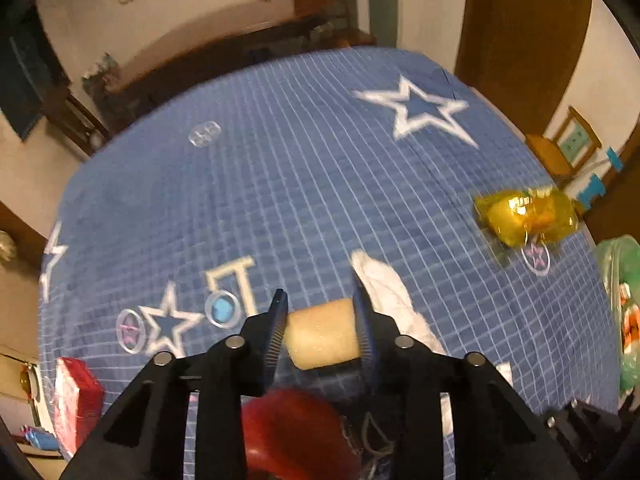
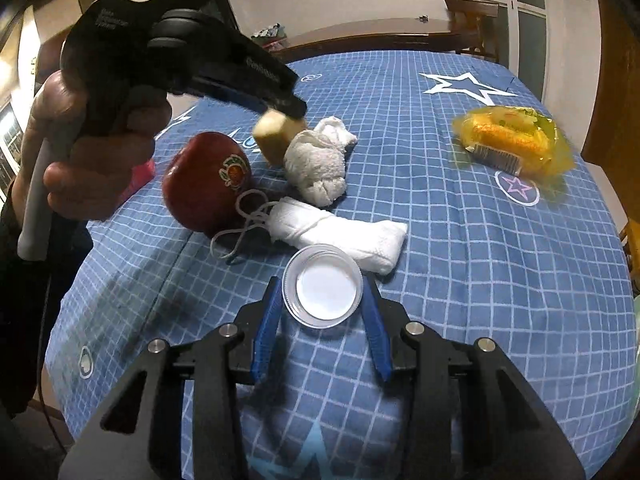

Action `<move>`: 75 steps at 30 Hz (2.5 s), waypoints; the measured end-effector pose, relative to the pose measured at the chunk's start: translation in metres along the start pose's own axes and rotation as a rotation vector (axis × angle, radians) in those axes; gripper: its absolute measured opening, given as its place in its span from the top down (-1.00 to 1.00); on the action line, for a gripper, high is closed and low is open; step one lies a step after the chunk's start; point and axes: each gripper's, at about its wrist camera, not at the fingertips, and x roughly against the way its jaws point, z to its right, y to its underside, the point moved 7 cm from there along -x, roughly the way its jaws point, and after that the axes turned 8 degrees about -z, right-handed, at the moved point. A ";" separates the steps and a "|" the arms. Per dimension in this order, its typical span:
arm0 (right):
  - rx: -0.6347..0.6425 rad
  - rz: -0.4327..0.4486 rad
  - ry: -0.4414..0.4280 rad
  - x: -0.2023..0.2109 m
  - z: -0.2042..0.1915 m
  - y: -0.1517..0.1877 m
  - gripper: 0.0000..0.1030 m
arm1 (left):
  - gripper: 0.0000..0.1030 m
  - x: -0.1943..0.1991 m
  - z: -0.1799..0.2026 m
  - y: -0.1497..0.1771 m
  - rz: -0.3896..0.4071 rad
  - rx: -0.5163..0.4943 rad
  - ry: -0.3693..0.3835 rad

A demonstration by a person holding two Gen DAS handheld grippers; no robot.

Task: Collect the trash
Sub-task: 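Grasp the beige sponge with left tool while right tool grasps the clear plastic lid, then carry the beige sponge and clear lid over the green bin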

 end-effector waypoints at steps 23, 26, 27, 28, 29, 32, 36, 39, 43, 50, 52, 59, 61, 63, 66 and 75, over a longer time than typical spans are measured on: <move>-0.024 0.204 0.074 0.101 0.002 0.019 0.26 | 0.38 0.181 0.001 0.092 0.374 0.016 -0.068; -0.020 0.216 0.078 0.106 -0.004 0.021 0.26 | 0.38 0.183 0.015 0.111 0.394 0.021 -0.104; -0.018 0.219 0.082 0.107 -0.004 0.021 0.26 | 0.38 0.182 0.022 0.117 0.397 0.022 -0.119; -0.015 0.226 0.093 0.109 -0.005 0.023 0.26 | 0.38 0.180 0.026 0.122 0.399 0.020 -0.129; -0.013 0.230 0.101 0.111 -0.006 0.024 0.26 | 0.38 0.178 0.035 0.128 0.400 0.018 -0.135; -0.021 0.240 0.119 0.118 -0.003 0.029 0.26 | 0.39 0.172 0.050 0.139 0.396 0.017 -0.143; -0.036 0.263 0.172 0.137 0.011 0.035 0.26 | 0.40 0.173 0.072 0.141 0.412 0.006 -0.141; -0.058 0.288 0.215 0.156 0.026 0.038 0.26 | 0.40 0.178 0.093 0.137 0.436 -0.018 -0.118; -0.087 0.321 0.276 0.183 0.048 0.041 0.26 | 0.41 0.185 0.125 0.128 0.463 -0.067 -0.094; -0.124 0.379 0.384 0.229 0.087 0.045 0.26 | 0.41 0.200 0.188 0.113 0.504 -0.163 -0.040; -0.144 0.392 0.419 0.242 0.101 0.048 0.26 | 0.42 0.203 0.203 0.108 0.512 -0.186 -0.030; -0.214 0.407 0.516 0.272 0.148 0.061 0.26 | 0.42 0.206 0.271 0.091 0.521 -0.285 0.039; -0.236 0.408 0.537 0.278 0.160 0.067 0.26 | 0.42 0.205 0.292 0.086 0.525 -0.314 0.054; -0.262 0.407 0.560 0.285 0.175 0.073 0.26 | 0.42 0.203 0.308 0.083 0.531 -0.337 0.060; -0.288 0.398 0.590 0.293 0.192 0.082 0.26 | 0.42 0.196 0.337 0.079 0.527 -0.377 0.074; -0.355 0.351 0.622 0.294 0.229 0.107 0.25 | 0.42 0.175 0.399 0.076 0.494 -0.461 0.125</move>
